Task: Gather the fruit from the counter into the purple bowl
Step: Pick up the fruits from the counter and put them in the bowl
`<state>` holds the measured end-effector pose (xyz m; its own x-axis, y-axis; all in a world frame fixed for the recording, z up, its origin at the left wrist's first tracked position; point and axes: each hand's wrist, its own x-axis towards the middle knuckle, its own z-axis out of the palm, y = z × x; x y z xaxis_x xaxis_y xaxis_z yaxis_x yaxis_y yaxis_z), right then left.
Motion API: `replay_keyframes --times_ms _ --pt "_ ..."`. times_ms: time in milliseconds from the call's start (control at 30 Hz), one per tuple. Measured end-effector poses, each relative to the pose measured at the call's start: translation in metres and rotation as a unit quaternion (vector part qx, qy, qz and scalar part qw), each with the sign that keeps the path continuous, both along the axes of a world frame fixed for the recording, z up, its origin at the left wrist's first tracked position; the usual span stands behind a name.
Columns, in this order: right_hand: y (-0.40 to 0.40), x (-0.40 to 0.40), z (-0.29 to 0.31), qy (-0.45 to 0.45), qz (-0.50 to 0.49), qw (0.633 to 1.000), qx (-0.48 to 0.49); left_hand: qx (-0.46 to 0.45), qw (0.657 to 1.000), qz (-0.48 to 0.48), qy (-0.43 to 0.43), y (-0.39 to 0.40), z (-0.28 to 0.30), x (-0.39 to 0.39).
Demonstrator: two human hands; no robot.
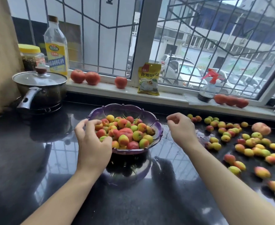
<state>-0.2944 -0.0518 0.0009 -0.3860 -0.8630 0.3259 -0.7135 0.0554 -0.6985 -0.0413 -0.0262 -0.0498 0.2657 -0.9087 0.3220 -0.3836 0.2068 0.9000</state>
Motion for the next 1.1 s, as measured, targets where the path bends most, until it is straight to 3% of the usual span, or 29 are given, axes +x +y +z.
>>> replay_keyframes --times_ms 133,333,467,567,700,833,1100 --pt "0.034 -0.034 -0.029 0.007 -0.024 1.000 -0.015 -0.019 1.000 -0.021 0.005 -0.001 0.000 -0.003" --pt "0.030 -0.064 -0.040 0.020 -0.025 0.999 -0.007 0.022 0.996 -0.085 -0.014 0.004 0.008 -0.031" --pt "0.030 -0.086 -0.034 0.124 -0.088 0.988 0.011 0.071 0.987 -0.137 -0.050 0.000 0.016 -0.055" --pt "0.039 -0.109 -0.039 0.182 -0.157 0.970 0.042 0.058 0.989 -0.134 -0.014 -0.005 0.008 -0.070" --pt "0.040 -0.123 -0.046 0.154 -0.152 0.971 0.105 0.011 0.996 -0.066 0.052 -0.008 0.002 -0.075" --pt "0.031 -0.123 -0.051 0.153 -0.166 0.962 0.157 0.014 0.995 -0.071 0.065 -0.009 -0.006 -0.071" --pt "0.025 -0.129 -0.061 0.142 -0.204 0.959 0.134 0.030 0.992 -0.080 0.088 -0.003 -0.006 -0.069"
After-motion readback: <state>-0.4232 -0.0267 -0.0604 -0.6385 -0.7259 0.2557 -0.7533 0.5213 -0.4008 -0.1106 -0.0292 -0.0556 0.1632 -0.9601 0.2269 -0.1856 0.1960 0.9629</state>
